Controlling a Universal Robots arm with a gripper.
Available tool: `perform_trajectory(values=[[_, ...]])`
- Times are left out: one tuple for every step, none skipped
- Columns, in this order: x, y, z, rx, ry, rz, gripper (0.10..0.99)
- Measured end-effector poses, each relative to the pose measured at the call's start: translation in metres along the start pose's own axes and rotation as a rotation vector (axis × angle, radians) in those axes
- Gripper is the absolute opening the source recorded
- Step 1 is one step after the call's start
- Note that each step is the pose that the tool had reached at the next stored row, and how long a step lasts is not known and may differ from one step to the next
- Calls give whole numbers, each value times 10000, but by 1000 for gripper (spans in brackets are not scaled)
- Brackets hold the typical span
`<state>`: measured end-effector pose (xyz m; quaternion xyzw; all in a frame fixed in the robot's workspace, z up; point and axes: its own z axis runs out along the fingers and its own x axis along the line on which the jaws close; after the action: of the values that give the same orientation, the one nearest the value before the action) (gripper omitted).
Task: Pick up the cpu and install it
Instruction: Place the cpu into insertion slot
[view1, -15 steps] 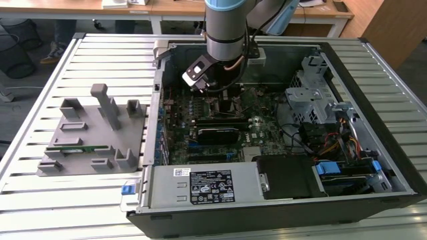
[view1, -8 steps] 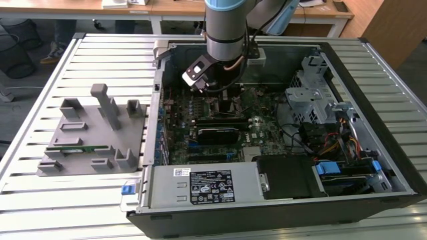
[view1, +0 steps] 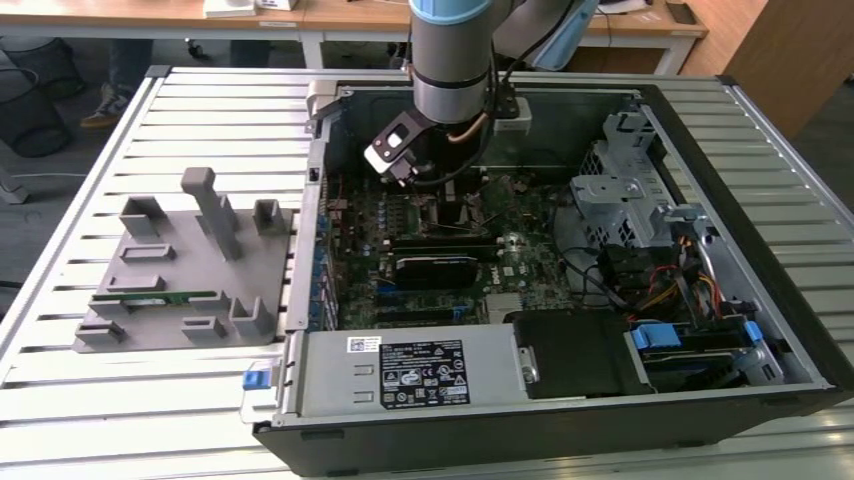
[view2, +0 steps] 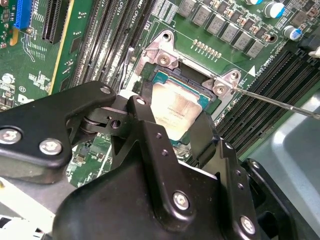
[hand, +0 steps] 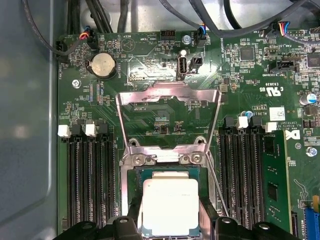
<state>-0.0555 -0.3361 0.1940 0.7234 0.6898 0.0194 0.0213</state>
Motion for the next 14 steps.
perform_trajectory(values=[[0,0,0,0,0,-1,541],[0,0,1,-1,2,-5,541],[0,0,1,-1,3,-15,541],[0,0,1,-2,4,-33,541],[1,0,1,-2,6,-57,541],[1,0,1,-3,9,-77,541],[1,0,0,-3,10,-88,549],[0,1,-1,-3,9,-91,549],[0,0,-3,-1,8,-94,549],[0,1,-3,-2,9,-101,616],[0,1,-4,-2,10,-113,616],[0,1,-6,-2,10,-126,616],[0,1,-7,-1,10,-133,616],[0,2,-7,-2,11,-135,616]])
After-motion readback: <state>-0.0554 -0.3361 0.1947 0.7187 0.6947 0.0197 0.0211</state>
